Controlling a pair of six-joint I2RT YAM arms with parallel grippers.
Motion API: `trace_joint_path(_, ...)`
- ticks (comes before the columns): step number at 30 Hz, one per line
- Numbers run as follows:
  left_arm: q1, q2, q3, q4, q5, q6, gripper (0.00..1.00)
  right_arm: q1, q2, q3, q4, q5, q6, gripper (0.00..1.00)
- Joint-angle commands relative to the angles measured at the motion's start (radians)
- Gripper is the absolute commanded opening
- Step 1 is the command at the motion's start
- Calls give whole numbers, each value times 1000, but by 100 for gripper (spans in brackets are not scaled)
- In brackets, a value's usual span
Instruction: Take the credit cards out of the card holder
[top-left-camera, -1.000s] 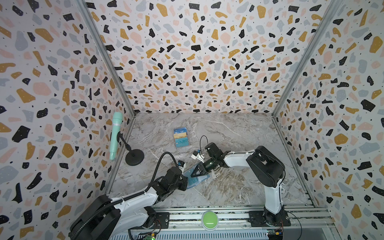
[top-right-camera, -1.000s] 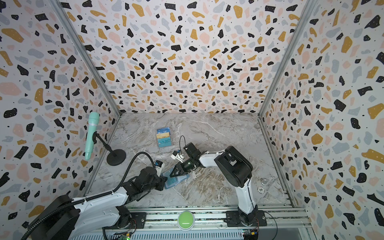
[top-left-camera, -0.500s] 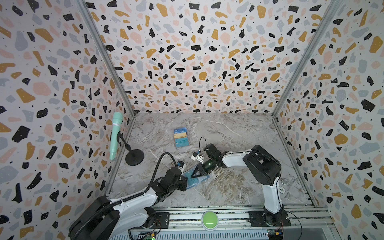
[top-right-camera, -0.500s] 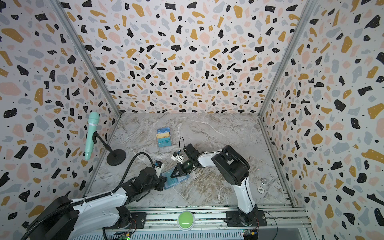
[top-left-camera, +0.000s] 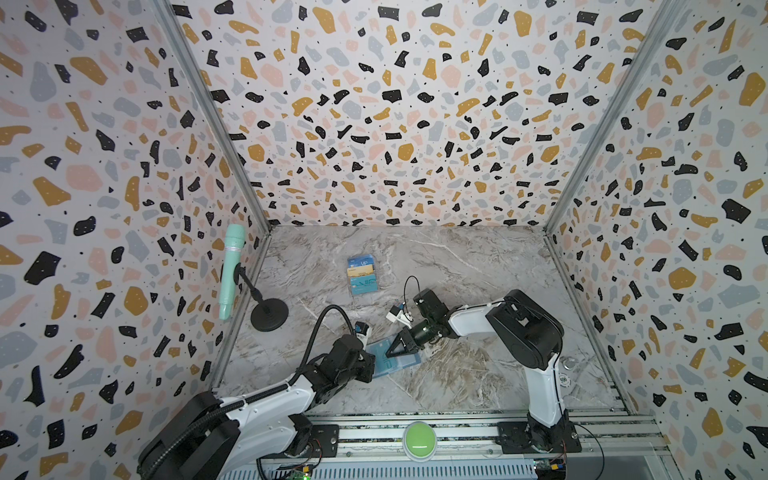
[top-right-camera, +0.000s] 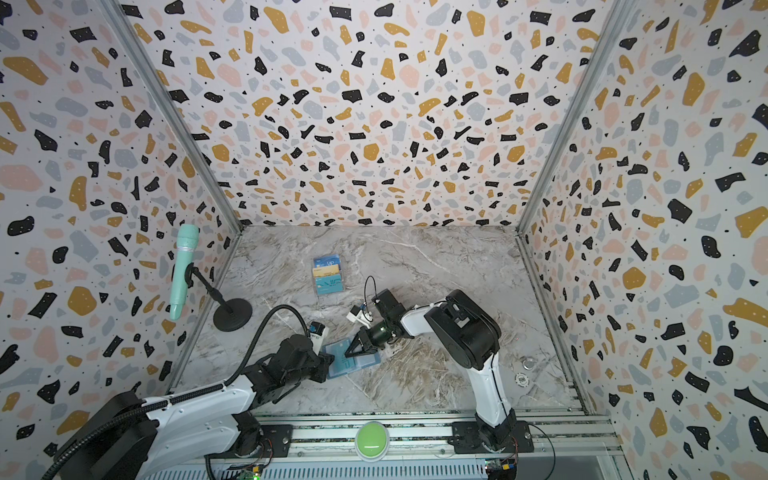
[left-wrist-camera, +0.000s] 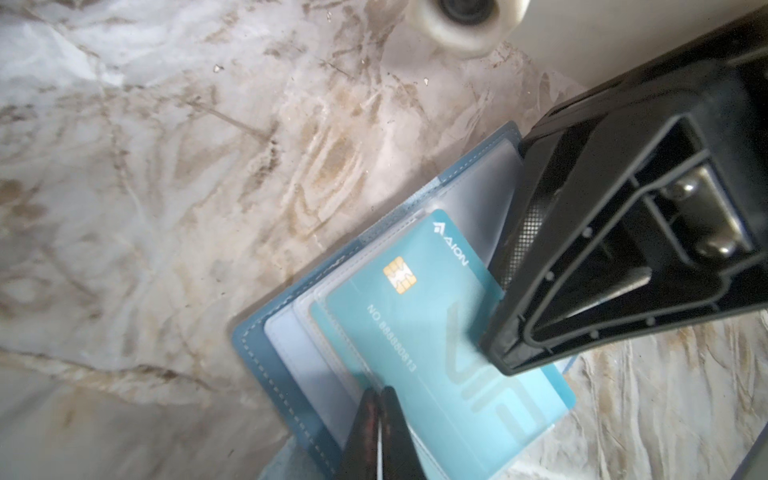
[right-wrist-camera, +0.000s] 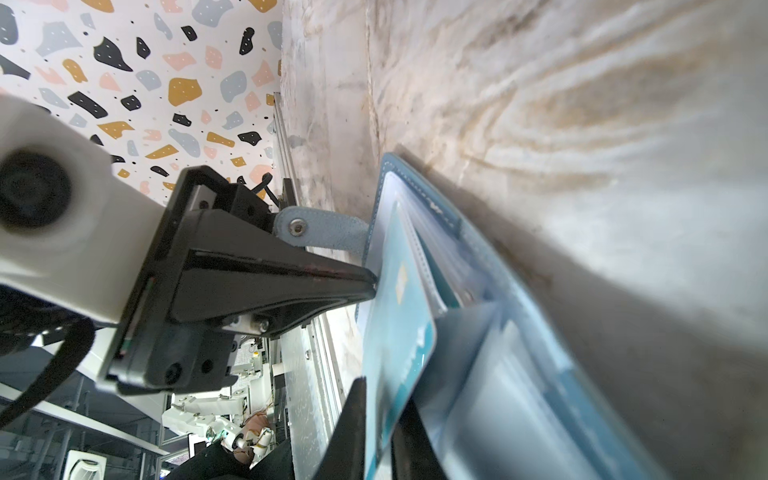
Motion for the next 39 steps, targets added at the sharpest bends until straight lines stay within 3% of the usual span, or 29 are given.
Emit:
trace_joint_path(1, -6, 10, -9, -10, 8, -5, 8, -15, -64, -19, 60, -53, 29, 14)
trace_joint_path(13, -6, 17, -4, -10, 8, -4, 8, -33, -78, -39, 71, -68, 28, 17)
trace_joint_path(30, -6, 24, -2, -8, 9, 0, 8, -59, -105, -64, 52, -48, 13, 14)
trace_joint_path(39, -6, 25, -2, -3, 8, -1, 8, -85, -138, -46, -123, 33, -105, 7)
